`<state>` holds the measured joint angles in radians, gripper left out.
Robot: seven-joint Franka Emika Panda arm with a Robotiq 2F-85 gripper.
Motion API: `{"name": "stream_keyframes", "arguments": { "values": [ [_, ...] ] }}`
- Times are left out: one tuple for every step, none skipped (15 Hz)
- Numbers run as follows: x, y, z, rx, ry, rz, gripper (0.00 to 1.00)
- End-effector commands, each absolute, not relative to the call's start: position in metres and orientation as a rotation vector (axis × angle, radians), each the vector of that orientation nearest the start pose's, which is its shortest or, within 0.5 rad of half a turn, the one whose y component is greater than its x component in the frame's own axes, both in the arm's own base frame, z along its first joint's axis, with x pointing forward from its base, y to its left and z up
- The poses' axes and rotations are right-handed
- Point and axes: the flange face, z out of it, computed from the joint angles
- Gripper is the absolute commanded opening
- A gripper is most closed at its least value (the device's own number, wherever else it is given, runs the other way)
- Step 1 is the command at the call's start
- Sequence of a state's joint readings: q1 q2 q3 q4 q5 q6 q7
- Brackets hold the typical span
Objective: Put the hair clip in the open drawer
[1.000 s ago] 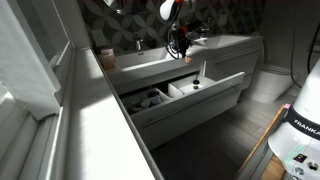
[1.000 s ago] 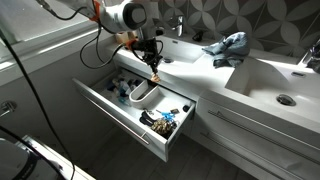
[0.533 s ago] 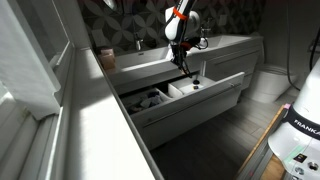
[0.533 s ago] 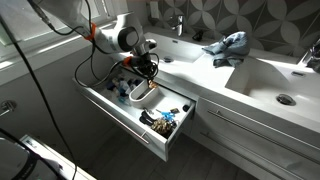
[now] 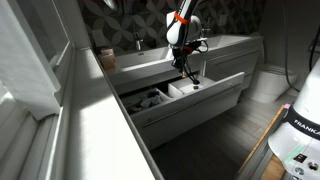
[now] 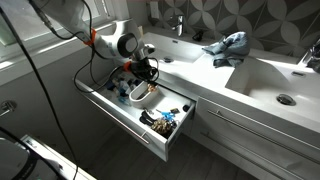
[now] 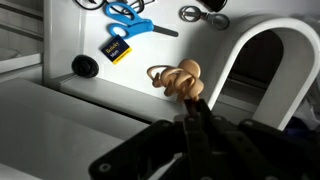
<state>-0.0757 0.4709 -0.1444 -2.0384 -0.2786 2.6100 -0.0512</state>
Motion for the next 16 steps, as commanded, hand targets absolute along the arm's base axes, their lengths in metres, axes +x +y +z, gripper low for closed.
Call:
{"name": "stream_keyframes", "arguments": {
  "values": [
    [0.598, -0.122, 0.212, -3.408, -0.163, -0.129, 0.02],
    [0.598, -0.12, 0.207, -3.412, -0.187, -0.129, 0.02],
    [0.598, -0.117, 0.198, -3.416, -0.212, -0.13, 0.02],
    [0.597, -0.114, 0.189, -3.415, -0.238, -0.137, 0.02],
    [0.597, -0.112, 0.182, -3.411, -0.251, -0.145, 0.02],
    [0.598, -0.111, 0.174, -3.412, -0.256, -0.177, 0.02],
    [0.598, -0.111, 0.166, -3.4, -0.251, -0.203, 0.02],
    [0.599, -0.111, 0.159, -3.394, -0.238, -0.237, 0.02],
    [0.6, -0.113, 0.153, -3.386, -0.223, -0.273, 0.02],
    [0.6, -0.115, 0.148, -3.377, -0.206, -0.307, 0.02],
    [0.601, -0.118, 0.143, -3.374, -0.193, -0.341, 0.02],
    [0.601, -0.12, 0.139, -3.368, -0.185, -0.377, 0.02],
    [0.602, -0.122, 0.134, -3.363, -0.185, -0.407, 0.02],
    [0.602, -0.124, 0.129, -3.36, -0.184, -0.436, 0.02],
    [0.602, -0.125, 0.125, -3.36, -0.185, -0.457, 0.02],
    [0.603, -0.126, 0.12, -3.361, -0.187, -0.476, 0.02]
  ]
}}
